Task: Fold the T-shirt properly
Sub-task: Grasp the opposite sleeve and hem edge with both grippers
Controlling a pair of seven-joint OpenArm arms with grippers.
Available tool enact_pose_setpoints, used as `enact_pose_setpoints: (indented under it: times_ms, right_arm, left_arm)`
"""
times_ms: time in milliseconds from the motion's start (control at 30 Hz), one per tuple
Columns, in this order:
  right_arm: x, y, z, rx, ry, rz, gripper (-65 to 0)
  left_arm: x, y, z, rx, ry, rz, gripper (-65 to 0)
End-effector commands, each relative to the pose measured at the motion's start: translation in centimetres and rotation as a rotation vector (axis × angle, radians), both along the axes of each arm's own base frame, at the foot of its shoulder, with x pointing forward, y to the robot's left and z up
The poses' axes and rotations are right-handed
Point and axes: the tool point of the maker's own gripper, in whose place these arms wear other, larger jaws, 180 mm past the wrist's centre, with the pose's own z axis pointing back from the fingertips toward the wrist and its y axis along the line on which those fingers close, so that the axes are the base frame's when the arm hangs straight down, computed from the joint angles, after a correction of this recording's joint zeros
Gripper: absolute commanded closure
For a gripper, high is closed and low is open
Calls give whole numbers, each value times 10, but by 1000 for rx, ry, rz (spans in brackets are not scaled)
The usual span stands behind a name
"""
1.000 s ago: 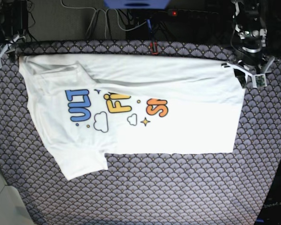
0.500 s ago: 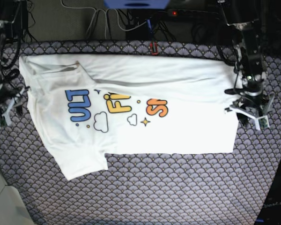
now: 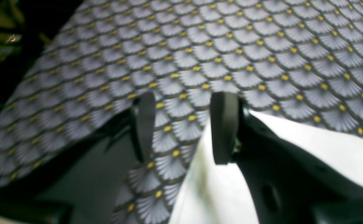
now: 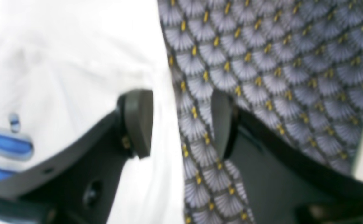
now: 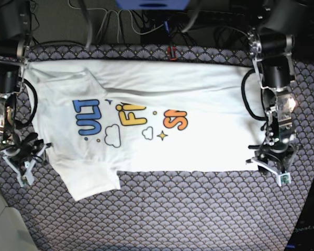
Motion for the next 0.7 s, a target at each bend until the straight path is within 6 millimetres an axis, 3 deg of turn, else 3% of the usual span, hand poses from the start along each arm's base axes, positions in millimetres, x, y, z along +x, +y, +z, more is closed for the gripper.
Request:
enact_pose_setpoints:
  times_ms: [0, 167, 300, 667]
  right_arm:
    - [16, -7, 22, 11, -76, -12, -304]
    - [26, -13, 13, 78, -80, -56, -305]
    - [27, -18, -1, 80, -71, -71, -305]
    - [29, -3, -13, 96, -71, -53, -306]
  left_arm:
    - [18, 3, 27, 34, -72, -7, -282]
    - [33, -3, 26, 47, -103, -30, -283]
    - [34, -1, 10, 30, -69, -21, -282]
    - [33, -1, 7, 34, -84, -21, -283]
